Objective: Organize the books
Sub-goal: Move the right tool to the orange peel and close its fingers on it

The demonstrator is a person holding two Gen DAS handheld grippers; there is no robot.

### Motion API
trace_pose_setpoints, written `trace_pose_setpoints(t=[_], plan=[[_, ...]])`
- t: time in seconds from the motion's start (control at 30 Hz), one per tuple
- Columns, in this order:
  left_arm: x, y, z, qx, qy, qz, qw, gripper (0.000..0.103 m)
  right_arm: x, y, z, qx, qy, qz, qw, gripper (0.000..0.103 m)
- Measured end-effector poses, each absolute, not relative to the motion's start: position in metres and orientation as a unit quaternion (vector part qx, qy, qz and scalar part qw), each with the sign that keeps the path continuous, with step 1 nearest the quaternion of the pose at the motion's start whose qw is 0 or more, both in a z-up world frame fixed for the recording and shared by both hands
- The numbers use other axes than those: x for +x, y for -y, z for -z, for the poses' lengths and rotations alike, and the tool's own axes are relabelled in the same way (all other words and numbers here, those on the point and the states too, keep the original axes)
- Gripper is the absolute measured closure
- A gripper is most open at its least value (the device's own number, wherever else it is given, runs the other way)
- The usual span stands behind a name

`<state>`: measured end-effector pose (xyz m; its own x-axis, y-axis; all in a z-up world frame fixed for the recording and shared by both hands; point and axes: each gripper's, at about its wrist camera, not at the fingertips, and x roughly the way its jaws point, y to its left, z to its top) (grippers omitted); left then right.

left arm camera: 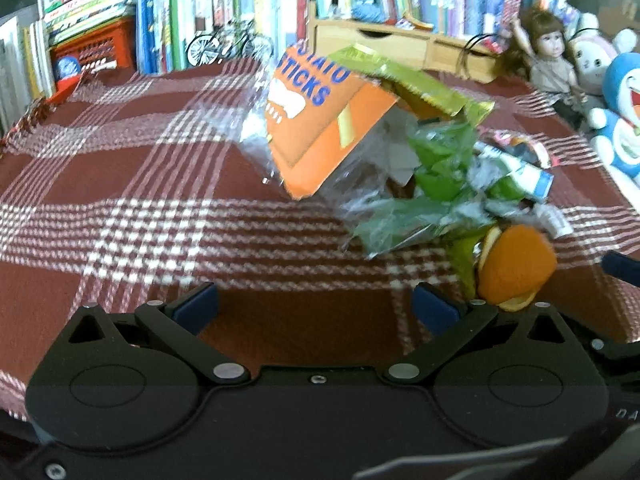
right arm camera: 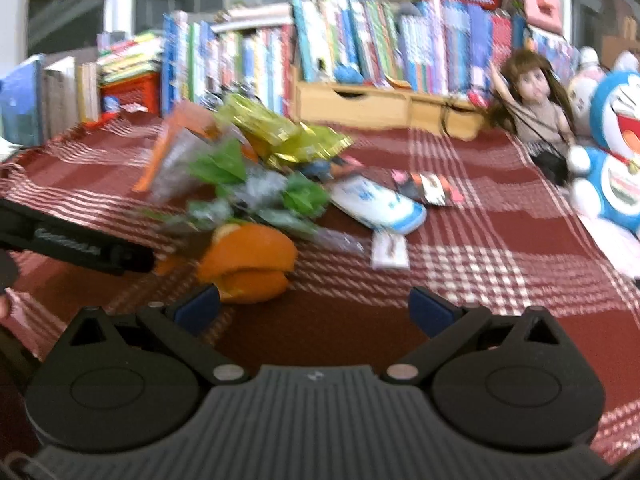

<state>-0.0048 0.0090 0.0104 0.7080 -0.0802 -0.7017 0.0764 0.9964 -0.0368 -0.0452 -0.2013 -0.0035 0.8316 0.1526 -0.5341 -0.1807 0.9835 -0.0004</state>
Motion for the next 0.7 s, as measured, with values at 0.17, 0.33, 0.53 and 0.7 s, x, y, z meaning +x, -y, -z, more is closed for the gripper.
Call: trace_pose_setpoints(t=[0.17,0.33,0.53,0.7], plan=[[-0.006,-0.009,-0.022,0.004,-0.361,0.067,0.93,0.0,-0.042,0.188,-0.002,-0.044,-0.257,-0.129,0.957,0.0],[-0.003,-0.01,-0.031,-0.004,-0.348,0.084,0.934,0.0,-0.033,0.169,0.001,-0.078,-0.242,-0.146,0.956,0.004],[-0.004,-0.01,-0.039,-0.038,-0.337,0.12,0.933,0.005,-0.021,0.164,0.006,-0.078,-0.253,-0.147,0.953,0.031],[-0.007,-0.002,-0.044,-0.028,-0.323,0.142,0.935,0.012,-0.034,0.173,0.004,-0.051,-0.255,-0.143,0.955,0.043]])
